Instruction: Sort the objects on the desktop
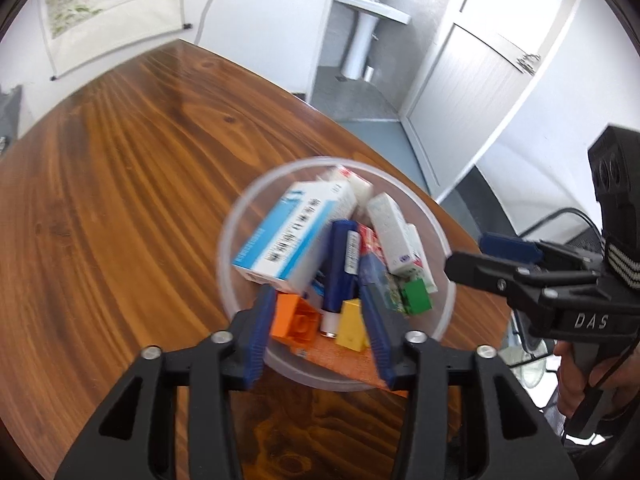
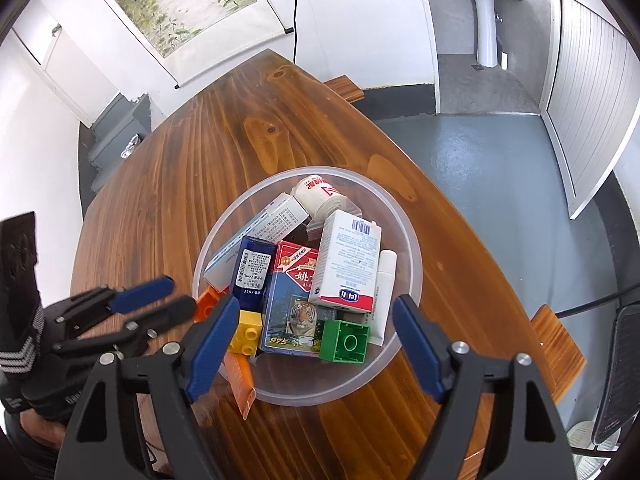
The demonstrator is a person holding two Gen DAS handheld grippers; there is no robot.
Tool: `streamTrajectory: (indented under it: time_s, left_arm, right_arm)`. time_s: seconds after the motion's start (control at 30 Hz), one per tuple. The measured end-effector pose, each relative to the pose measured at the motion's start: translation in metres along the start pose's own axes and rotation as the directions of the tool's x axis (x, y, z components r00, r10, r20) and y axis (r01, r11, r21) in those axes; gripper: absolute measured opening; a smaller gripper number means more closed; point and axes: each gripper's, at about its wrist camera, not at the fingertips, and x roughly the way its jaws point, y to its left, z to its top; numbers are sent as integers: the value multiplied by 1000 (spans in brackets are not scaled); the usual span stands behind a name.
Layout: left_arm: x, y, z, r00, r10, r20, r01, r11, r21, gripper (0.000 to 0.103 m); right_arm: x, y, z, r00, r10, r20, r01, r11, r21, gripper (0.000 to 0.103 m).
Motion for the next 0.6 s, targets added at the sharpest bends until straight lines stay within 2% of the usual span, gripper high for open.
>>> streamTrajectory:
  time_s: [0.07, 0.13, 0.17, 0.37, 0.6]
  left_arm:
    - [-11, 6, 2, 999, 32, 39, -31, 999, -17, 65]
    - [-23, 11, 5, 996, 61, 71, -58, 998, -38, 66]
    - [-29, 13, 6, 994, 76, 83, -72, 996, -48, 66]
    - [-60, 20, 13, 979, 162, 121, -153, 985, -83, 66]
    - [-84, 14, 15, 981, 147, 124, -138, 987, -80, 66]
  right_arm:
    - [2, 2, 0, 1000, -15, -24, 14, 1000, -1, 88]
    - [7, 4, -2, 997, -23, -70, 23, 1000, -2, 99]
    - [8, 5, -3, 996, -20, -85, 20, 1000, 0, 102]
    - [-4, 19, -10, 995, -38, -96, 33, 998, -50, 102]
    - [-23, 44, -17, 995, -46, -88, 34, 991, -131, 102]
